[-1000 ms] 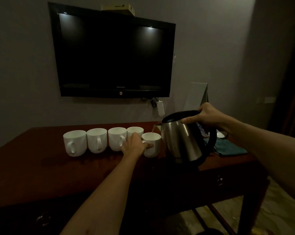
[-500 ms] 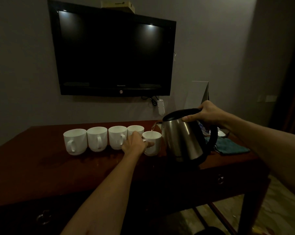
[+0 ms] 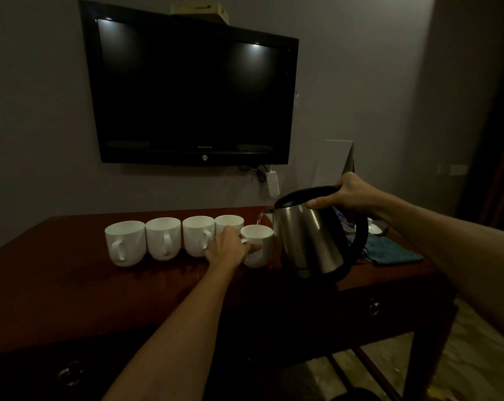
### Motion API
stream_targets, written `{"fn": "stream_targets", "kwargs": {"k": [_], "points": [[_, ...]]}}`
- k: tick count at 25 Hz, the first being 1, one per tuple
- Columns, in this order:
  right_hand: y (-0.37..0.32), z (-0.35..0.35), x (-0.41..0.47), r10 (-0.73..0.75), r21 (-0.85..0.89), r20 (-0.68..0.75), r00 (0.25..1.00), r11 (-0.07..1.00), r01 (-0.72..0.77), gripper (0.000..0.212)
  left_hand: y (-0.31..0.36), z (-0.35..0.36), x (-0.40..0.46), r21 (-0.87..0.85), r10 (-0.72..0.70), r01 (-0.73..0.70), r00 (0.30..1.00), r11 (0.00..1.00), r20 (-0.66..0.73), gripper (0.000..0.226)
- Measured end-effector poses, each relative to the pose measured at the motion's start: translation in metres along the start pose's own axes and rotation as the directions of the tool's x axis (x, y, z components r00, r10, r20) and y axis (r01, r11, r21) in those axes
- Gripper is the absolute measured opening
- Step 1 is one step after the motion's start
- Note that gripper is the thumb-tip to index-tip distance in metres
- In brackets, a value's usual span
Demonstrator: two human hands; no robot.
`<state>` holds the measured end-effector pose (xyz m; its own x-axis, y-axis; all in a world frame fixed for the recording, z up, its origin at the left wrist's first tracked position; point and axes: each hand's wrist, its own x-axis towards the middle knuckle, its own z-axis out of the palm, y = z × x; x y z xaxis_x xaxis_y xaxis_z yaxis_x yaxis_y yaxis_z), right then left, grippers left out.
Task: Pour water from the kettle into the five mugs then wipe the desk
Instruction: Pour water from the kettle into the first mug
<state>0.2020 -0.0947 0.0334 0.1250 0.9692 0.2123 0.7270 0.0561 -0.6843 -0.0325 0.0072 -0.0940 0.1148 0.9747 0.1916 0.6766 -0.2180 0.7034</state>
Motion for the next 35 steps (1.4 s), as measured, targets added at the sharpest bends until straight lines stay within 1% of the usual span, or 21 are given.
{"fn": "stream_targets", "kwargs": {"k": [11, 15, 18, 19, 21, 27, 30, 35], "points": [[-0.003, -0.001, 0.002, 0.024, -0.007, 0.009, 1.000, 1.000, -0.024, 0.035, -0.001, 0.000, 0.002, -0.009, 0.010, -0.010, 1.000, 1.000, 0.018, 0.049], [-0.003, -0.001, 0.001, 0.032, -0.018, -0.001, 0.999, 0.999, -0.032, 0.038, 0.000, -0.001, 0.000, 0.000, 0.009, -0.009, 1.000, 1.000, 0.019, 0.045], [-0.002, -0.001, 0.001, 0.031, -0.009, 0.000, 1.000, 0.999, -0.031, 0.050, 0.000, -0.001, 0.000, -0.008, 0.016, -0.016, 1.000, 1.000, 0.026, 0.045], [-0.002, -0.001, 0.001, 0.034, -0.006, 0.002, 0.999, 0.999, -0.034, 0.051, -0.001, -0.001, 0.001, -0.009, 0.014, -0.013, 1.000, 1.000, 0.028, 0.046], [-0.003, -0.001, 0.000, 0.038, -0.020, 0.003, 0.999, 0.999, -0.038, 0.044, -0.002, 0.000, 0.002, -0.020, 0.010, -0.009, 1.000, 1.000, 0.028, 0.049], [-0.007, 0.000, -0.002, 0.032, -0.031, -0.004, 0.999, 0.999, -0.032, 0.040, -0.003, 0.002, 0.003, -0.008, -0.014, 0.014, 1.000, 1.000, 0.019, 0.053], [-0.010, 0.001, -0.003, 0.036, -0.028, 0.007, 0.999, 0.999, -0.036, 0.043, -0.003, 0.002, 0.002, -0.021, -0.009, 0.009, 1.000, 1.000, 0.029, 0.051], [-0.013, 0.002, -0.003, 0.022, -0.028, 0.023, 1.000, 0.999, -0.021, 0.036, -0.002, 0.001, 0.001, -0.016, -0.002, 0.002, 1.000, 1.000, 0.013, 0.049]]}}
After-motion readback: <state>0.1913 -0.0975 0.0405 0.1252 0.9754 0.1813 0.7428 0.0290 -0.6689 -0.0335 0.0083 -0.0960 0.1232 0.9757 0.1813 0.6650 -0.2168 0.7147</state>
